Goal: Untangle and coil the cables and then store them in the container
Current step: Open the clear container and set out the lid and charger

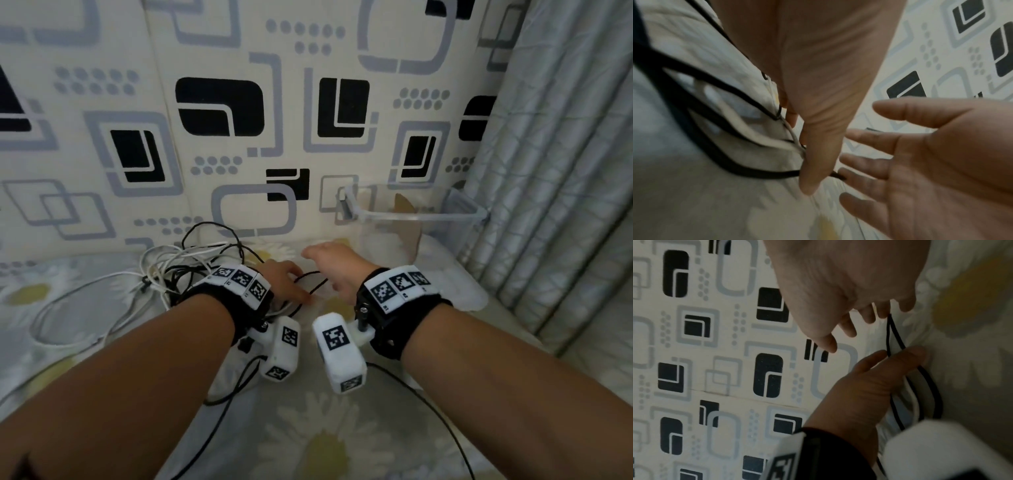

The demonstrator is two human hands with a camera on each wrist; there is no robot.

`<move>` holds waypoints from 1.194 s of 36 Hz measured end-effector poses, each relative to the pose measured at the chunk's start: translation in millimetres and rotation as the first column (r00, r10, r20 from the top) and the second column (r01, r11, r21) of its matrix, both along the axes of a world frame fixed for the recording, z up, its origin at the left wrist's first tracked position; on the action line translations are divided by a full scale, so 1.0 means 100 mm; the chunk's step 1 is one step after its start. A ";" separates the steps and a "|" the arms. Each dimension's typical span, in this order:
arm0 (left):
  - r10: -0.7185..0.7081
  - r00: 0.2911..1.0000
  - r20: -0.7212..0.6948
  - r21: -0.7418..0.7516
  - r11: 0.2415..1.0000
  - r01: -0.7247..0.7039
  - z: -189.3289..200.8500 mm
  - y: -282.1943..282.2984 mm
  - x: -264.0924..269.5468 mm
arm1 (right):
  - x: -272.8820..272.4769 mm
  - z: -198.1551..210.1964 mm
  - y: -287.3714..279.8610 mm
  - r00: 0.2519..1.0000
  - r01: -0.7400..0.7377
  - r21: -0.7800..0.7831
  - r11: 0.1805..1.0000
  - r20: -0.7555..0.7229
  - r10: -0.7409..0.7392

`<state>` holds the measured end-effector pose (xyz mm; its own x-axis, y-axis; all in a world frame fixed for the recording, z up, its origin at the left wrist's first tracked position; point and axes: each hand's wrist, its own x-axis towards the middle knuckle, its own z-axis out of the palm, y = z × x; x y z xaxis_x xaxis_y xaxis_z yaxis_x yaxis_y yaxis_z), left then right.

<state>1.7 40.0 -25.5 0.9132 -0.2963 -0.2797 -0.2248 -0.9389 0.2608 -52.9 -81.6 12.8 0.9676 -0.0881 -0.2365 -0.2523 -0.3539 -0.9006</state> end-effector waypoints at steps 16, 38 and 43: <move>0.233 0.969 0.077 0.097 0.966 -0.240 0.00 0.40 0.06 | 0.02 -0.04 0.43 0.999 -0.035 0.149 0.988 -0.036 0.041; 0.170 0.975 0.146 -0.342 0.933 -0.111 0.72 -0.42 0.06 | 0.08 0.61 -0.78 0.918 0.229 0.208 0.951 0.278 -0.283; 0.157 0.981 0.113 -0.485 0.870 -0.083 0.80 -0.73 0.04 | 0.11 0.65 -1.18 0.839 0.369 0.163 0.915 0.365 -0.404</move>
<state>6.0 -33.0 54.3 0.9694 -0.2453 0.0047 -0.1881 -0.7307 0.6563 -42.0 -199.5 77.5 0.8739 -0.4707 0.1216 0.0173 -0.2198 -0.9754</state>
